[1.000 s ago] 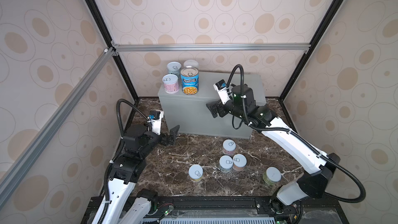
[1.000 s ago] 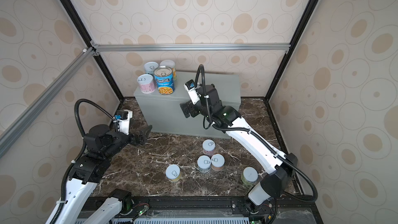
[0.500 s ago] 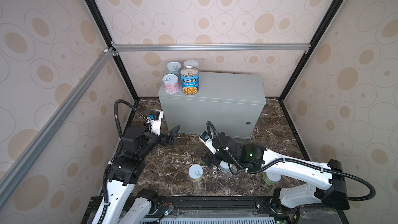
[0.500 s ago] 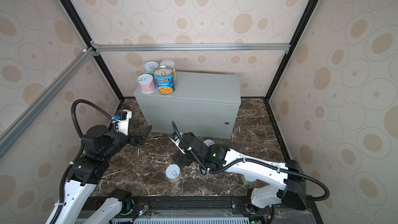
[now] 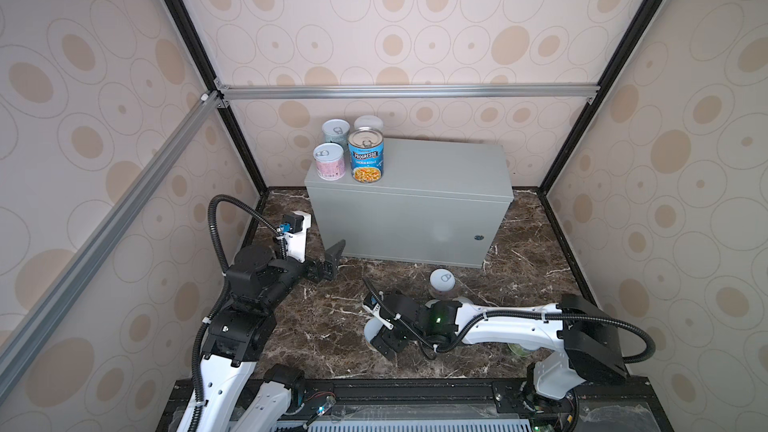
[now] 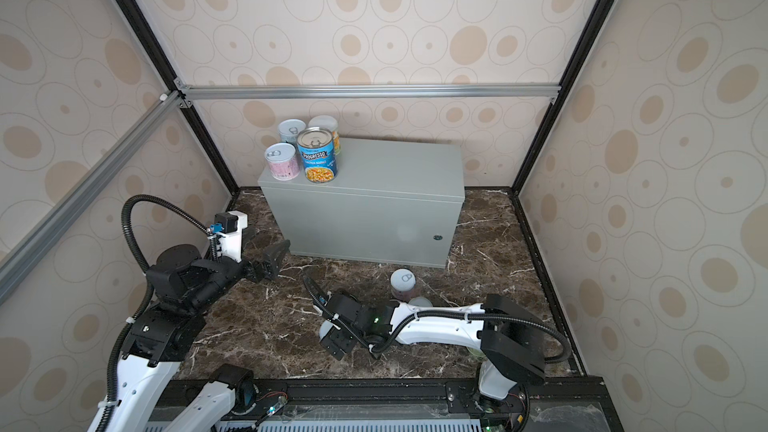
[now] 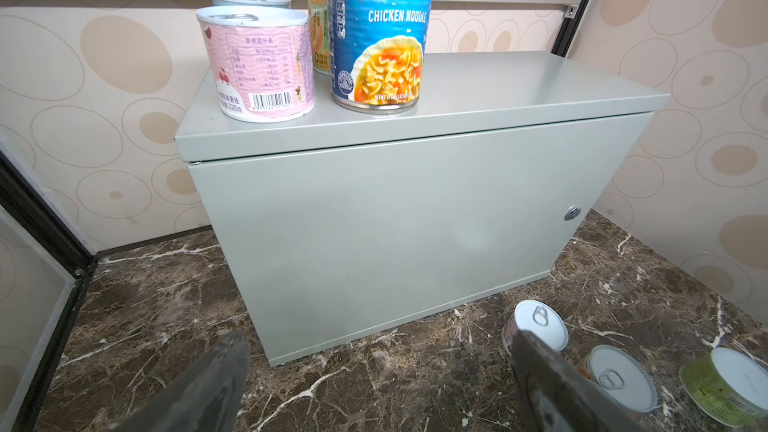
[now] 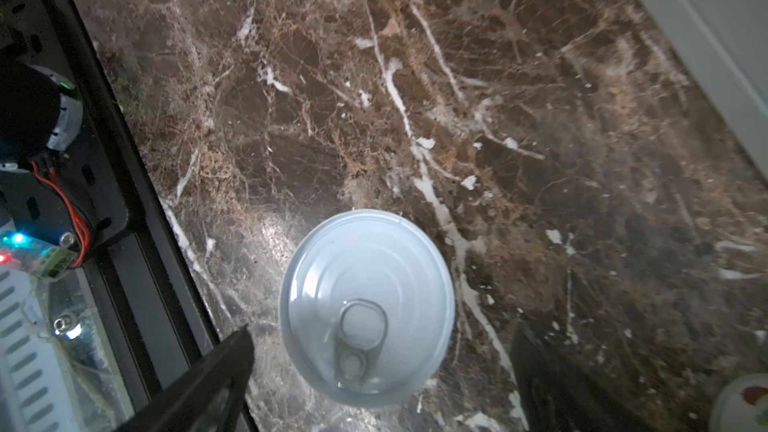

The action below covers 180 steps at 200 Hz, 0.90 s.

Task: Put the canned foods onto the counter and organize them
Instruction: 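Close the right gripper around the yellow-labelled can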

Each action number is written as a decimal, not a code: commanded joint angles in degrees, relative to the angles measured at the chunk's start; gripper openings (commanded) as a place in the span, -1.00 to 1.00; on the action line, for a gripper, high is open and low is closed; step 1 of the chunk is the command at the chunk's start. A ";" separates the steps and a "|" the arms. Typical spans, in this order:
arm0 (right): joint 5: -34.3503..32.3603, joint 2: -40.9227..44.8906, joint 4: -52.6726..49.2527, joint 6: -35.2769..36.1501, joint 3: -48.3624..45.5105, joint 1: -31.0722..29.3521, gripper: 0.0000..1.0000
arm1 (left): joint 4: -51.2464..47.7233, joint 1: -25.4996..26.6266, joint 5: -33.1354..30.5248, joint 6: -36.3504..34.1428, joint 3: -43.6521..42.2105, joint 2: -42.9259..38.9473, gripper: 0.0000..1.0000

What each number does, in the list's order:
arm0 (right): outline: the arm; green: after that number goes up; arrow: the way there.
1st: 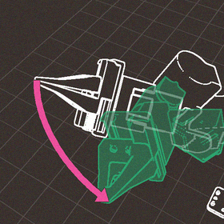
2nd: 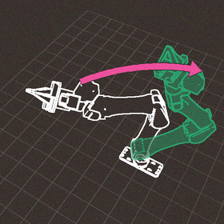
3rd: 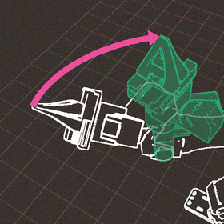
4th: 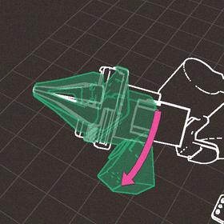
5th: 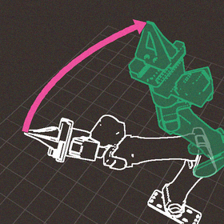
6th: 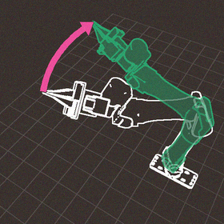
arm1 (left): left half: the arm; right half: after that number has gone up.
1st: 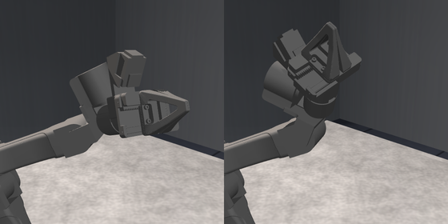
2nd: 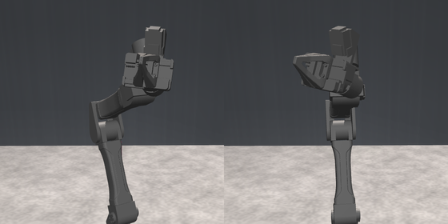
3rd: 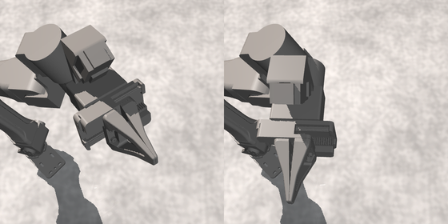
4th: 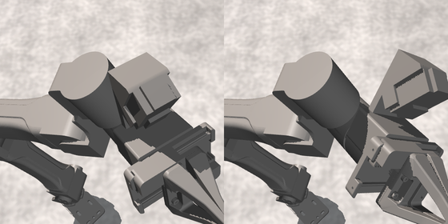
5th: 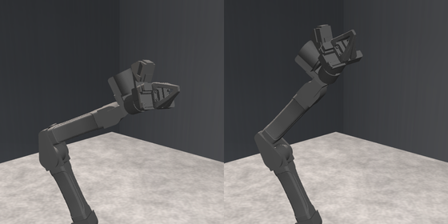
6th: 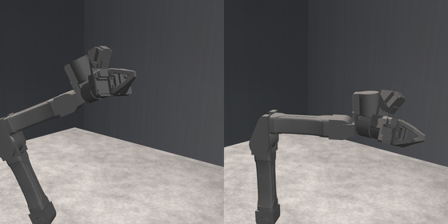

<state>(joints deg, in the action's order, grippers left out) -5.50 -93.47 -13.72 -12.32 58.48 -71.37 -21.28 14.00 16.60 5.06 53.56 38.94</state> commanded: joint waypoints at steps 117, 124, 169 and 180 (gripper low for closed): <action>0.71 -10.36 -7.56 0.05 9.67 0.01 0.76 | 1.63 0.37 -0.53 -0.51 -0.26 -2.57 0.96; 0.69 -10.52 -8.21 0.33 10.04 0.01 0.73 | 1.97 0.41 -0.54 -0.51 -0.74 -2.97 0.96; -2.32 -8.13 -10.78 0.75 10.14 0.16 0.42 | 3.06 0.41 -0.06 -0.20 -1.60 -4.45 0.96; -2.63 -6.46 -10.31 0.46 9.16 0.11 0.36 | 3.16 0.41 0.20 0.10 -1.67 -4.81 0.96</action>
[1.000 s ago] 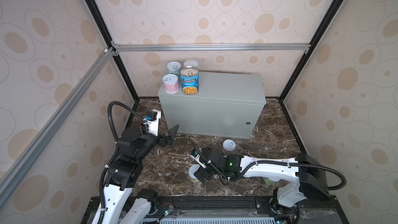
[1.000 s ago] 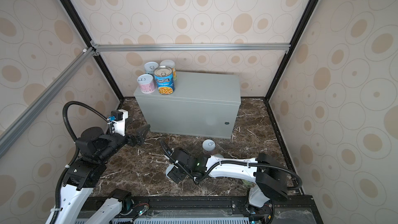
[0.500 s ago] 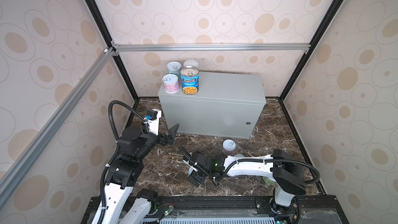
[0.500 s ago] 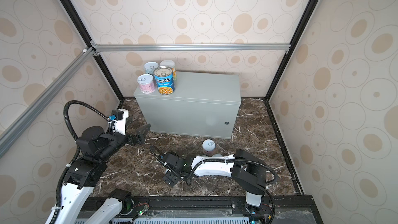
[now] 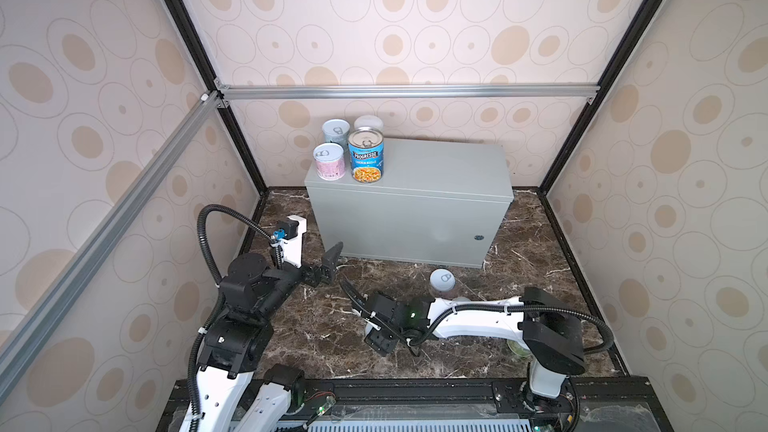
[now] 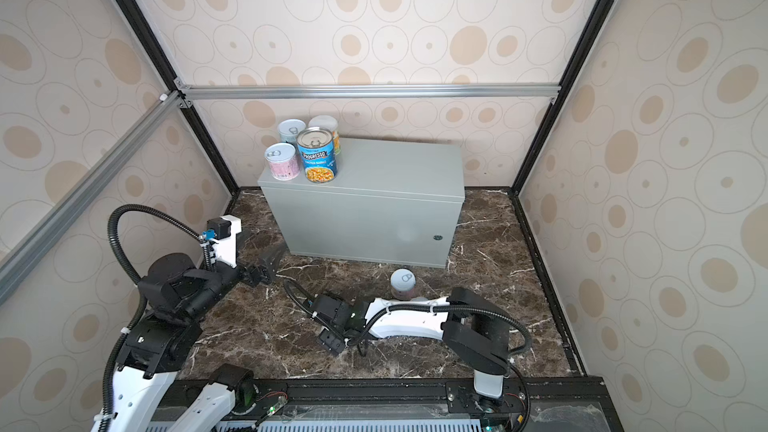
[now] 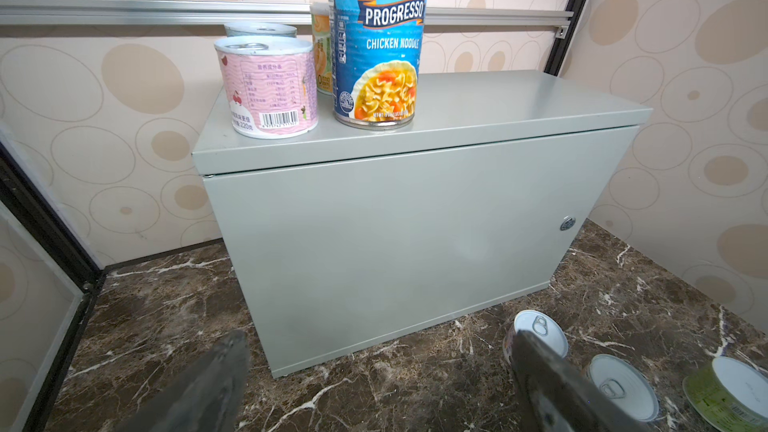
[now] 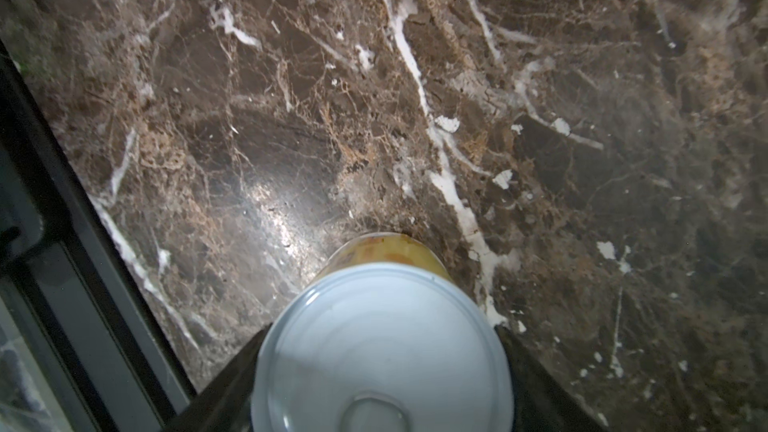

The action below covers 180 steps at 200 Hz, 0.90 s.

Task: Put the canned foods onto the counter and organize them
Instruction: 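Close the right gripper around the yellow-labelled can, then lift the yellow-labelled can with the right gripper up onto the cabinet top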

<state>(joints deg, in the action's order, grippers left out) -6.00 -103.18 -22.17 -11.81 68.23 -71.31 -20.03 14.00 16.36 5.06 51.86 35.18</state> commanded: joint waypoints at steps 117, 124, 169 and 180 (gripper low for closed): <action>-13.07 23.94 -22.06 3.33 12.76 3.52 0.21 | -0.28 0.41 3.18 -0.40 0.88 -2.55 0.96; -13.71 24.65 -23.61 4.12 15.33 4.47 0.21 | -0.27 0.40 3.26 -0.33 0.80 -2.62 0.96; -17.14 23.91 -30.10 10.04 34.62 12.32 0.21 | -0.63 0.40 3.40 -0.88 0.10 -2.59 0.96; -18.04 22.27 -30.60 11.37 39.92 14.85 0.21 | -0.59 0.33 3.94 -1.02 0.27 -2.27 0.96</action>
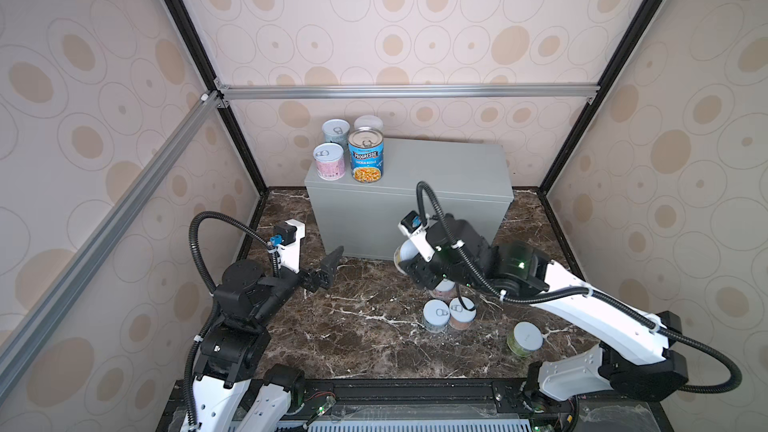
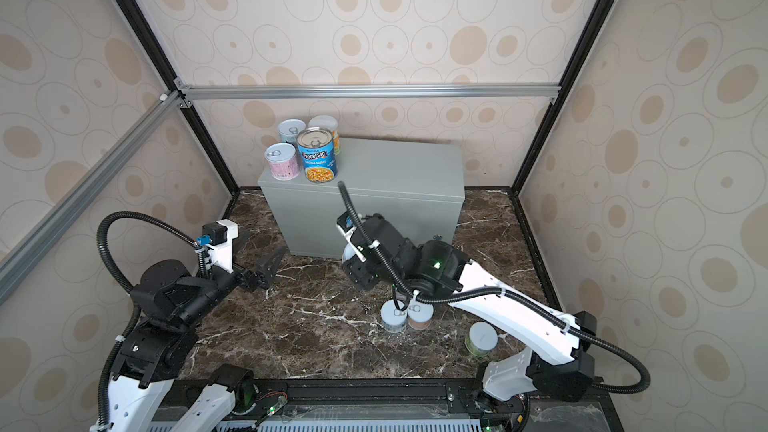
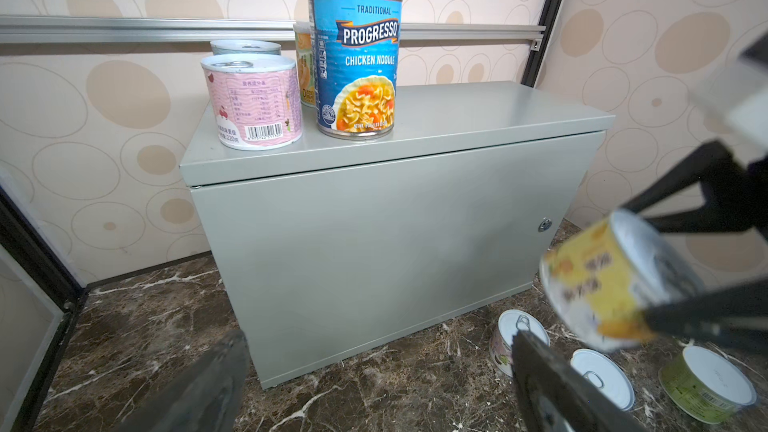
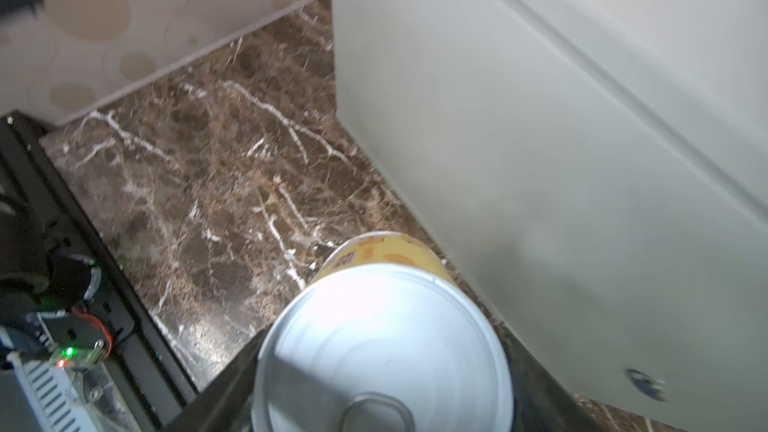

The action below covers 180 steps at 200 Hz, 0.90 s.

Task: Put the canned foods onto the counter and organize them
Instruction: 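Lift the yellow-labelled can with the right gripper up onto the cabinet top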

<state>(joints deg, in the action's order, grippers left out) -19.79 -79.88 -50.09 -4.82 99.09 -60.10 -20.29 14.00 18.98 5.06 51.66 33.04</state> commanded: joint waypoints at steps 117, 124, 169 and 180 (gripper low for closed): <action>4.76 -33.89 -5.80 9.08 54.10 22.83 0.29 | 0.27 0.48 7.28 -2.53 1.77 1.07 0.96; 5.82 -34.58 -5.35 8.53 54.10 23.47 0.30 | 0.03 0.38 7.37 -2.87 1.63 1.07 0.96; 8.58 -36.94 -1.38 9.18 52.87 25.44 0.49 | 4.95 0.35 9.25 -3.92 -1.00 0.90 0.96; 9.07 -37.36 -0.58 9.31 52.79 25.74 0.60 | 7.48 0.41 9.56 -3.92 -1.94 1.20 0.96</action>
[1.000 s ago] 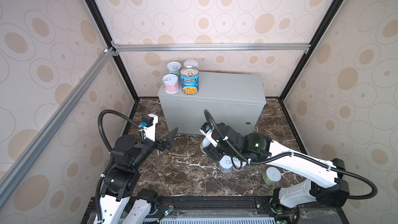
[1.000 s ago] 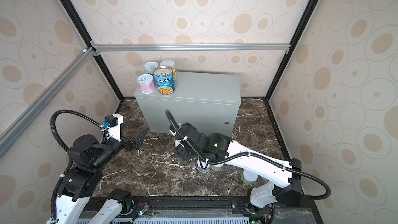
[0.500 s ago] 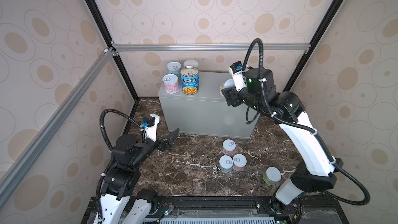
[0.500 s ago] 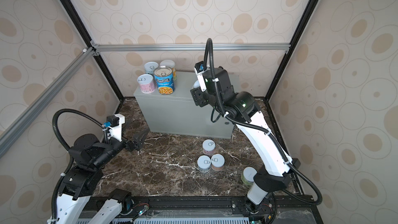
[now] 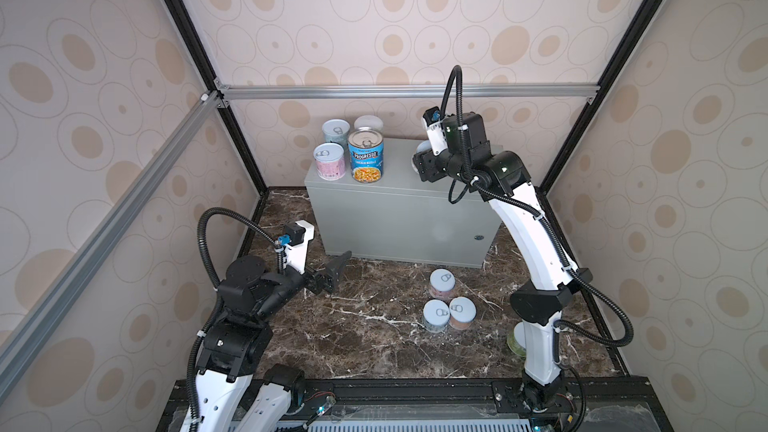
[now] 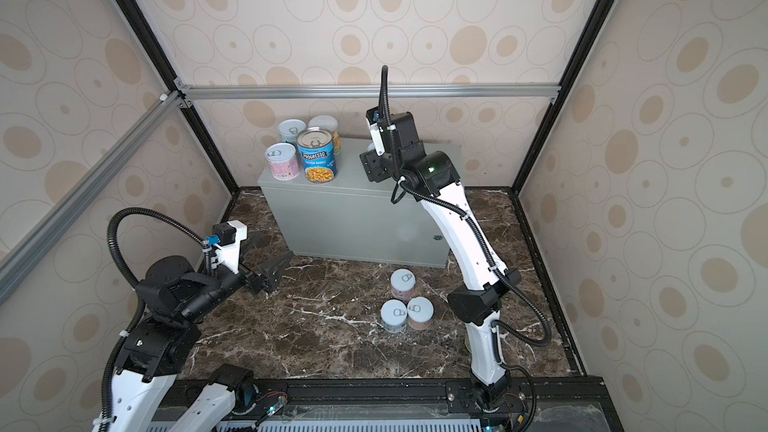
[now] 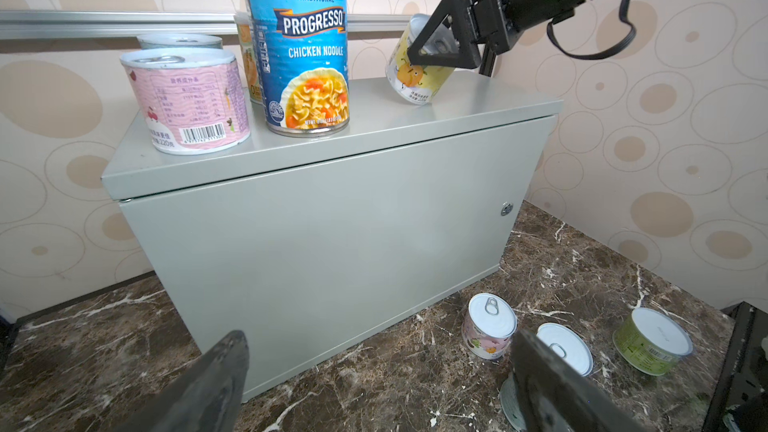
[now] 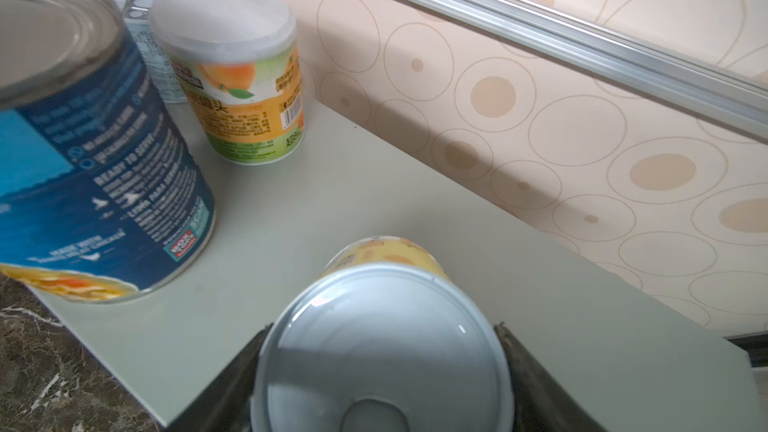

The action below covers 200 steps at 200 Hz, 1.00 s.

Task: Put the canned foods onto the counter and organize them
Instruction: 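Lift the yellow-labelled can with the right gripper up onto the cabinet top, then lower the yellow-labelled can beside the orange-label cup and open the right gripper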

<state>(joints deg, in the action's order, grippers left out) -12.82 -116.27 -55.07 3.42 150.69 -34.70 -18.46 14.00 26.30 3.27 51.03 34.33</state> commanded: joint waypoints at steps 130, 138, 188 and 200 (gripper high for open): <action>12.18 -4.06 11.75 -0.38 0.44 4.93 1.00 | 17.84 0.39 1.17 -1.31 -2.85 8.68 0.96; 11.33 -3.68 11.34 -0.43 0.22 4.90 0.99 | 17.82 0.41 0.18 -1.42 -3.48 8.24 0.96; 10.50 1.65 12.36 -2.14 -8.96 4.25 1.00 | 13.02 0.37 -3.53 -2.71 -2.50 6.74 0.96; 8.72 3.87 14.78 -1.88 -13.79 3.22 0.99 | 13.11 0.41 -3.84 -2.46 -3.00 5.41 0.96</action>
<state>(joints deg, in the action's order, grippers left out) -2.46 -117.12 -43.35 2.15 142.78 -29.93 -4.34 14.00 23.92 2.48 47.27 42.13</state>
